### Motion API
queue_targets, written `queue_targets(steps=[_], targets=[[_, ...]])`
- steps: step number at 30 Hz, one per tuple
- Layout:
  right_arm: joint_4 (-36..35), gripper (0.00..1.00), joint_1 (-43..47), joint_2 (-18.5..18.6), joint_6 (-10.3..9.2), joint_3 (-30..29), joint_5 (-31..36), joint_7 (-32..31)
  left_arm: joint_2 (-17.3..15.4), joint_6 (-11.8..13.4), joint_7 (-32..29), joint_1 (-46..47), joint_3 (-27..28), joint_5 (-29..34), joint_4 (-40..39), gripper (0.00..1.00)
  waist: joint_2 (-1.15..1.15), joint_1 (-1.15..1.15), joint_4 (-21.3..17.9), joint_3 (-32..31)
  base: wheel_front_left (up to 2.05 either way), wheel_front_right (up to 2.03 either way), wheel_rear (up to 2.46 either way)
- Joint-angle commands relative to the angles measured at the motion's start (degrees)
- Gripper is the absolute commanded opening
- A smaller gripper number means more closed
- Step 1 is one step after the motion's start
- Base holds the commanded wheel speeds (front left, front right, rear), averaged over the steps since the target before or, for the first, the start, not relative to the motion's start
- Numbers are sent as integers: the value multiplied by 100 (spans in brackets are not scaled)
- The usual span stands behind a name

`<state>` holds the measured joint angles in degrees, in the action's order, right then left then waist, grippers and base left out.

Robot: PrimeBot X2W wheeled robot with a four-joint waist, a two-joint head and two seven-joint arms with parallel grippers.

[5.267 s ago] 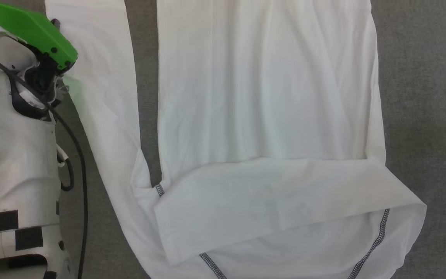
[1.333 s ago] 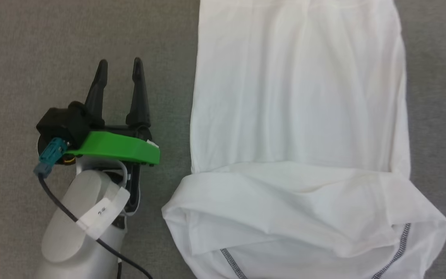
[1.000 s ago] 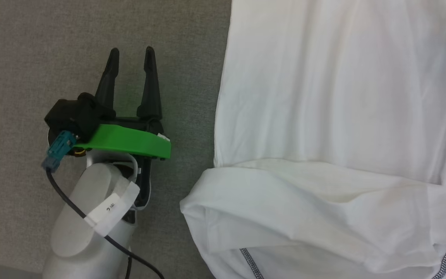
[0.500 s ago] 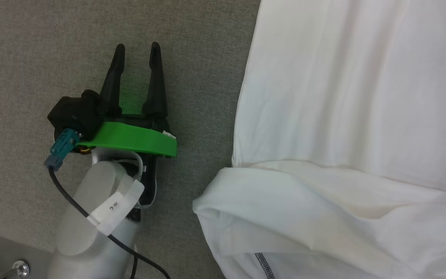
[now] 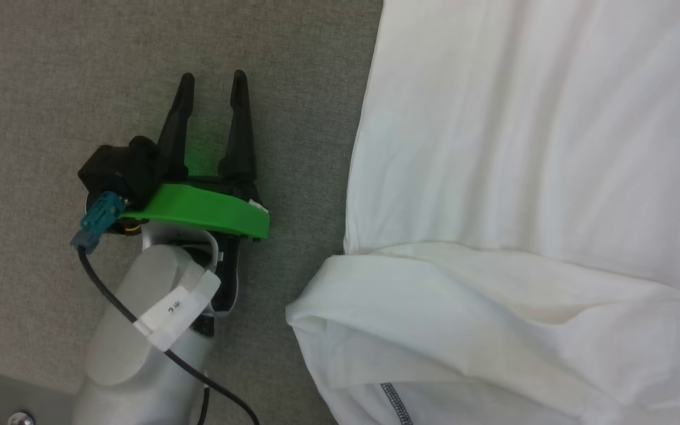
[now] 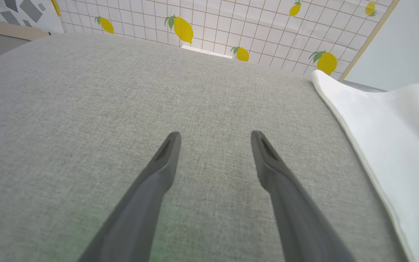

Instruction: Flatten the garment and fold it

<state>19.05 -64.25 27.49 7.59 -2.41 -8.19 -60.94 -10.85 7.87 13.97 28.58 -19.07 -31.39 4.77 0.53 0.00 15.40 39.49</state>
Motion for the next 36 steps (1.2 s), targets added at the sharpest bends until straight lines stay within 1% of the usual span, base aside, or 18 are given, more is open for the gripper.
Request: queue_targets(steps=[1, 4, 8, 12, 15, 17, 21, 23, 25, 27, 34, 36], targets=[[-44, 0, 73, -1, -10, -4, 5, 157, -21, -46, -23, 114, 2, -78, 25, 100, -52, 0, -91, -135, 0, 0, 0], [-60, 0, 139, -39, -10, 42, -105, 401, -27, -75, -137, 183, -5, -149, 81, 100, -52, 0, -214, -297, 0, 0, 0], [-56, 0, 259, -74, -10, 138, -249, 571, -22, -90, -587, 494, -39, -297, 169, 100, -52, 0, -389, -454, 0, 0, 0], [-95, 0, 325, -211, -10, 253, -364, 715, 64, 19, -1517, 1233, -80, -544, 515, 100, -52, 0, -595, -490, 0, 0, 0], [-132, 0, 323, -316, -10, 386, -411, 773, 137, 96, -2291, 1977, -199, -635, 977, 100, -52, 0, -752, -431, 0, 0, 0], [-161, 0, 316, -372, -10, 516, -461, 801, 142, 149, -2750, 2477, -308, -596, 1341, 100, -52, 0, -862, -376, 0, 0, 0], [-226, 0, 269, -443, -10, 818, -604, 879, 129, 291, -3482, 3375, -469, -461, 2094, 100, -52, 0, -1100, -246, 0, 0, 0], [-250, 0, 256, -446, -10, 989, -678, 921, 68, 337, -3848, 3761, -631, -303, 2528, 100, -52, 0, -1212, -195, 0, 0, 0], [-268, 0, 229, -454, -10, 1119, -756, 957, 59, 380, -4104, 4074, -726, -213, 2900, 100, -52, 0, -1327, -132, 0, 0, 0], [-284, 0, 194, -424, -10, 1225, -831, 986, 70, 370, -4289, 4317, -814, -152, 3204, 100, -52, 0, -1418, -64, 0, 0, 0], [-312, 0, 101, -230, -10, 1481, -998, 1033, 0, 348, -4512, 4865, -1061, 108, 3926, 100, -52, 0, -1597, 135, 0, 0, 0], [-323, 0, 74, -190, -10, 1529, -1039, 1054, -41, 357, -4684, 4956, -1189, 216, 4129, 100, -52, 0, -1620, 180, 0, 0, 0]])
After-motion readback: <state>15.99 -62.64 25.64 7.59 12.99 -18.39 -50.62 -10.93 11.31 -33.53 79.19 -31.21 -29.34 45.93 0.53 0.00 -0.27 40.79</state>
